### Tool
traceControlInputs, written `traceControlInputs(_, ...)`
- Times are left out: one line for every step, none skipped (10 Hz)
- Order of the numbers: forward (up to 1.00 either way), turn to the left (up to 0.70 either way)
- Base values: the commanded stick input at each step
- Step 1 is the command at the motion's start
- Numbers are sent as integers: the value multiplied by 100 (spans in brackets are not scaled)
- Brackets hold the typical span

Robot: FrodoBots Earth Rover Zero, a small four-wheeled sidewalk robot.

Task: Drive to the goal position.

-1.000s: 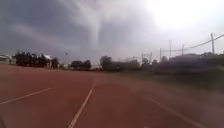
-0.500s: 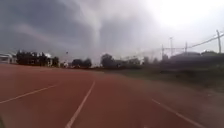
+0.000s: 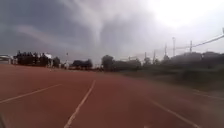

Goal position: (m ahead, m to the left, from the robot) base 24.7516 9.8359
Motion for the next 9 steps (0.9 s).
traceControlInputs(70,0)
traceControlInputs(70,0)
traceControlInputs(70,0)
traceControlInputs(70,0)
traceControlInputs(70,0)
traceControlInputs(70,0)
traceControlInputs(70,0)
traceControlInputs(70,0)
traceControlInputs(70,0)
